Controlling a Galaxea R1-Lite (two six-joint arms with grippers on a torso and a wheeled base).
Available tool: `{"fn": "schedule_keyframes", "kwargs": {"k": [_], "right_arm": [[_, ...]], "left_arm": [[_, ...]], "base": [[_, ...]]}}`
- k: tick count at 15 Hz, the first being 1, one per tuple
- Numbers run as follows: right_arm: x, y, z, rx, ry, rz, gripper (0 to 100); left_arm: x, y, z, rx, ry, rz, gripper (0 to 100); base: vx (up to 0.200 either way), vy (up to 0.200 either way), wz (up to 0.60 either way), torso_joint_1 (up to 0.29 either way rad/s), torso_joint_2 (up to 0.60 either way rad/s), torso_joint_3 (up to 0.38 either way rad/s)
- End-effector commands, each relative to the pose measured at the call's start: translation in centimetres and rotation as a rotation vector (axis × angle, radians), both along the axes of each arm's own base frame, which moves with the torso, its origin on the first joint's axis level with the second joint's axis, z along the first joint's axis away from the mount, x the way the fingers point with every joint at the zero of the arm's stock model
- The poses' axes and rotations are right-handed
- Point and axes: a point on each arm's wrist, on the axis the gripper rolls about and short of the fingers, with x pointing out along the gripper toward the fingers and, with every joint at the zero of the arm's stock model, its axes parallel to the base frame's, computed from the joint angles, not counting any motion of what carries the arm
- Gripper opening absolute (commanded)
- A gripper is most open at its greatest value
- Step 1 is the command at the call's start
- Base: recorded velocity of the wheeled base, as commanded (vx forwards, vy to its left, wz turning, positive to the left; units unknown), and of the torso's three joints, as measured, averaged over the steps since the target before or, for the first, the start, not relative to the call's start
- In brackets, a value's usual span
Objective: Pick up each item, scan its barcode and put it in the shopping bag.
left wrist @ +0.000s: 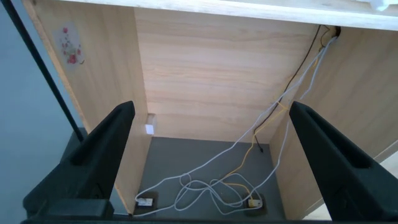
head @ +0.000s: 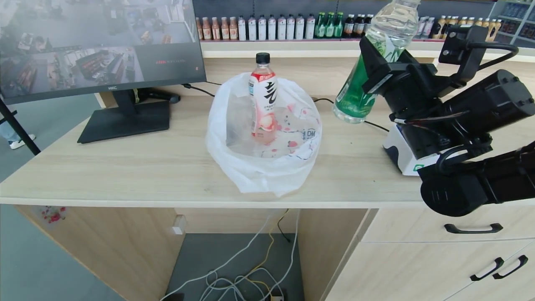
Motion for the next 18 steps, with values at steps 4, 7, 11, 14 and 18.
{"fn": "schedule_keyframes", "kwargs": {"k": [4,7,11,14,18], "right_arm": [[-0.7,0.3,-0.4,-0.015,0.017,0.015,0],[-0.6,0.6,-0.5,-0.030,0.014,0.016,0],[-0.7,2.2,-1.0,-0.096,0.045,0.019,0],[-0.5,4.4,-0.9,-0.124,0.073,0.057,0],[1.5,6.8,-0.8,-0.155,0.098,0.078,0]], "left_arm": [[0.0,0.0,0.0,0.000,0.000,0.000,100],[0.0,0.0,0.0,0.002,0.000,0.000,100],[0.0,0.0,0.0,0.002,0.000,0.002,100],[0.0,0.0,0.0,0.002,0.000,0.000,100],[0.0,0.0,0.0,0.000,0.000,0.000,100]], "base": [[0.000,0.000,0.00,0.000,0.00,0.000],[0.000,0.000,0.00,0.000,0.00,0.000],[0.000,0.000,0.00,0.000,0.00,0.000],[0.000,0.000,0.00,0.000,0.00,0.000],[0.000,0.000,0.00,0.000,0.00,0.000]]}}
